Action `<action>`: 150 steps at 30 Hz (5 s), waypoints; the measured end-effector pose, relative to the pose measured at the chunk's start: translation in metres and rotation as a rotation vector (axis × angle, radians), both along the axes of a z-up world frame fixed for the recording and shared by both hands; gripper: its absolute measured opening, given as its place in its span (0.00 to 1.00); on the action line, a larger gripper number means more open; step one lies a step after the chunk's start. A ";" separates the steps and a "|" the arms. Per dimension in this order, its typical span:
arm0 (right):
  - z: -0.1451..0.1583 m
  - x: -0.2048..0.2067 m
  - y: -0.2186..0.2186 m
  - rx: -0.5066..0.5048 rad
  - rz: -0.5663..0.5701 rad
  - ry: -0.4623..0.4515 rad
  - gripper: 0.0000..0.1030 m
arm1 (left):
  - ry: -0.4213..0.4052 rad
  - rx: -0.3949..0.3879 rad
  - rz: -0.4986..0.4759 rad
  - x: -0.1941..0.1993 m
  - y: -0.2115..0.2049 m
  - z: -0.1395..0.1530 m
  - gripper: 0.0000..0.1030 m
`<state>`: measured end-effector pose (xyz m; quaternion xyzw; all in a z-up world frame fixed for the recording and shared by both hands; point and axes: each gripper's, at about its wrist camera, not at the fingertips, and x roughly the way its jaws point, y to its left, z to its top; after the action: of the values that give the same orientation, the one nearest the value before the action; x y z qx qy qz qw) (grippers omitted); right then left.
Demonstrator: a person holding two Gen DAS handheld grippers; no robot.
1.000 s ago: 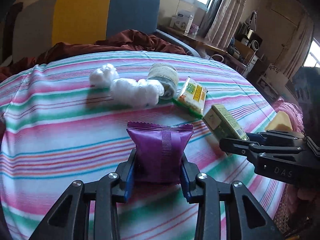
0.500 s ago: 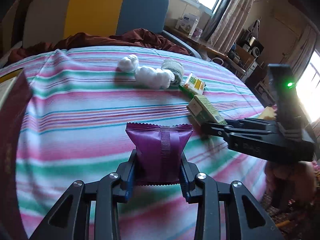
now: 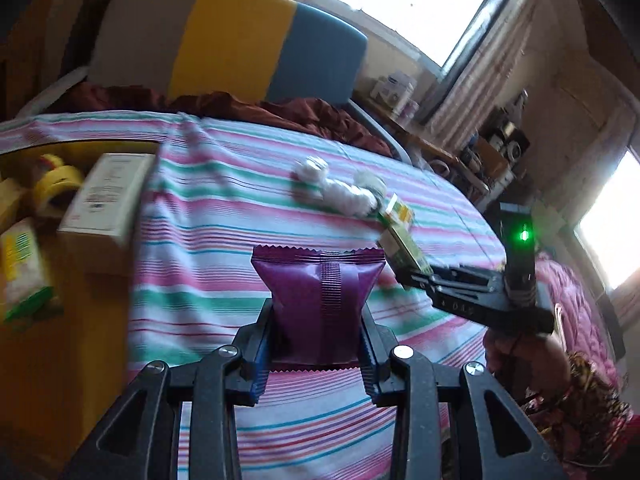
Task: Organize objects
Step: 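Drop the purple packet into the tray with the left gripper while right holds the box, then carry the green box into the gold tray and open the right gripper, then grasp the WEIDAN cracker packet with the right gripper while left moves toward bundles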
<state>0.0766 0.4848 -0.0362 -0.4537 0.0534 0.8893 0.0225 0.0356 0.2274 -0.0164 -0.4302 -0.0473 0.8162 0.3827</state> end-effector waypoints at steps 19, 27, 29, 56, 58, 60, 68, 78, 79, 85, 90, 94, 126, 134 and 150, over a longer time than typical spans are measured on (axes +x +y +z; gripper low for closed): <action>-0.002 -0.001 -0.023 0.019 0.069 0.023 0.30 | -0.100 0.064 0.416 -0.105 -0.118 0.001 0.35; -0.001 -0.001 -0.022 0.018 0.074 0.028 0.30 | -0.193 0.015 0.483 -0.132 -0.123 -0.020 0.45; -0.001 -0.001 -0.022 0.013 0.074 0.029 0.30 | -0.199 0.008 0.495 -0.133 -0.124 -0.020 0.48; 0.023 0.017 -0.073 -0.097 0.093 0.120 0.30 | 0.063 -0.075 0.331 -0.048 -0.131 0.015 0.51; 0.030 0.018 -0.091 -0.115 0.119 0.138 0.30 | 0.069 -0.061 0.357 -0.050 -0.143 0.019 0.51; 0.040 0.016 -0.114 -0.122 0.164 0.156 0.30 | 0.073 -0.060 0.392 -0.055 -0.155 0.024 0.51; 0.066 -0.010 -0.222 -0.131 0.396 0.147 0.30 | 0.081 -0.037 0.461 -0.069 -0.197 0.046 0.51; 0.027 -0.065 -0.330 -0.136 0.506 -0.049 0.30 | 0.099 -0.024 0.546 -0.070 -0.244 0.060 0.51; 0.024 -0.070 -0.338 -0.129 0.511 -0.066 0.30 | 0.098 -0.022 0.551 -0.069 -0.247 0.060 0.51; 0.012 -0.095 -0.369 -0.135 0.492 -0.137 0.33 | 0.093 -0.008 0.585 -0.066 -0.262 0.059 0.51; 0.017 -0.103 -0.372 -0.316 0.486 -0.156 0.41 | 0.102 -0.001 0.595 -0.065 -0.264 0.061 0.51; 0.033 -0.092 -0.353 -0.308 0.467 -0.089 0.48 | 0.088 0.007 0.589 -0.066 -0.259 0.059 0.51; -0.004 -0.009 -0.068 -0.183 -0.260 0.013 0.56 | 0.053 -0.119 -0.099 0.009 -0.014 0.029 0.60; -0.003 -0.013 0.037 -0.159 -0.567 0.061 0.60 | 0.014 -0.151 -0.161 0.024 0.017 0.011 0.60; -0.024 -0.099 0.112 -0.095 -0.693 -0.018 0.64 | -0.018 -0.236 -0.193 0.031 0.030 -0.015 0.60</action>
<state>-0.0222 0.5965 -0.0601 -0.4167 0.2456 0.8213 0.3025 0.0666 0.2574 -0.0312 -0.4819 0.0869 0.7717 0.4058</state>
